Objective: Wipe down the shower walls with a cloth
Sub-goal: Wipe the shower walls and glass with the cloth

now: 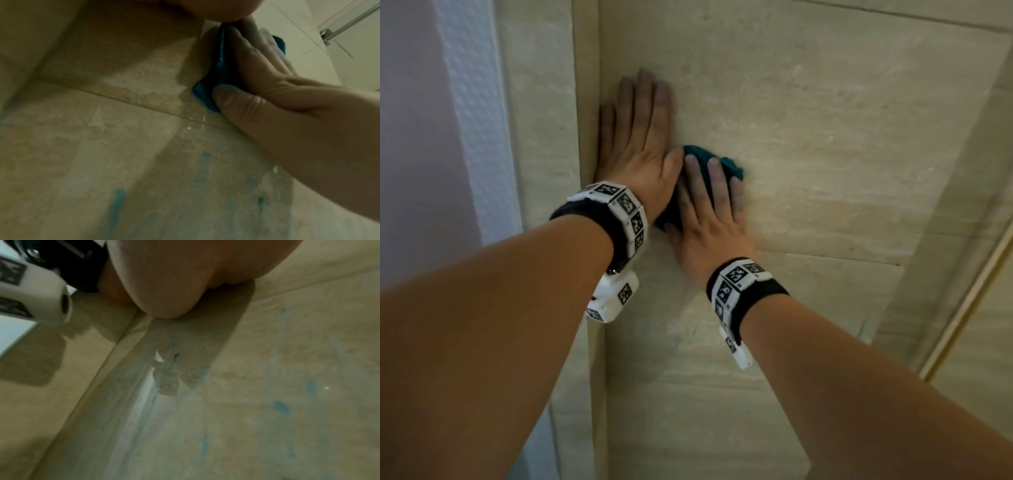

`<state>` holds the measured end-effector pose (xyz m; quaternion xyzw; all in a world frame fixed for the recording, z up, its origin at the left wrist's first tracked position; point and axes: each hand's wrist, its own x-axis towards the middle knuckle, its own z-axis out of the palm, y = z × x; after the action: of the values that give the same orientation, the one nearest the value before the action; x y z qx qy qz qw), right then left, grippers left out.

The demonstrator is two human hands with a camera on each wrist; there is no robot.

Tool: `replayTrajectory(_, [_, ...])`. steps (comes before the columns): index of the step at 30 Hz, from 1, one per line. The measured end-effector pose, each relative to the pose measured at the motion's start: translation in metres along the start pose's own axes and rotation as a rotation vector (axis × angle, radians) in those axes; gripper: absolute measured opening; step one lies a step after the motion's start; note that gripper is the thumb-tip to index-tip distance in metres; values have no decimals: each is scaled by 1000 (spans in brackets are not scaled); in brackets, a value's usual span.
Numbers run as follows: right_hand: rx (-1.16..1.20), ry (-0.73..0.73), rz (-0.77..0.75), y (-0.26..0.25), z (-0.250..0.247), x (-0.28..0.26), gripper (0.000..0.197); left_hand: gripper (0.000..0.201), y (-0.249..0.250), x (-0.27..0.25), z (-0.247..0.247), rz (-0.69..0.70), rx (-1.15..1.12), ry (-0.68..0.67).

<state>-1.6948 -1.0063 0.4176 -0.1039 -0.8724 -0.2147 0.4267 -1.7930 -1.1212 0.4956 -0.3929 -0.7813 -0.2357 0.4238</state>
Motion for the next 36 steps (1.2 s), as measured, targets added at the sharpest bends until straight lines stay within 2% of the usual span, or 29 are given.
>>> replayTrajectory(4, [-36,-13,-78,14,-2,-8,74,80,-1,-1,-2,12,-17,1])
replayTrajectory(10, [-153,-98,-113,81,0,-57,77,79,0,-2,0,5,-14,-10])
replayTrajectory(18, [-178,-150,83,200,-14,-108,79,83,10,-3,5,-54,30,39])
replayTrajectory(26, [-158,-219,177,276,-24,-144,79,85,14,-1,8,-83,67,43])
replayTrajectory(32, [-119,-210,86,290,-25,-145,78,86,24,-2,4,-123,90,35])
replayTrajectory(36, [-118,-241,-10,306,-36,-145,78,86,48,0,-8,-161,112,-2])
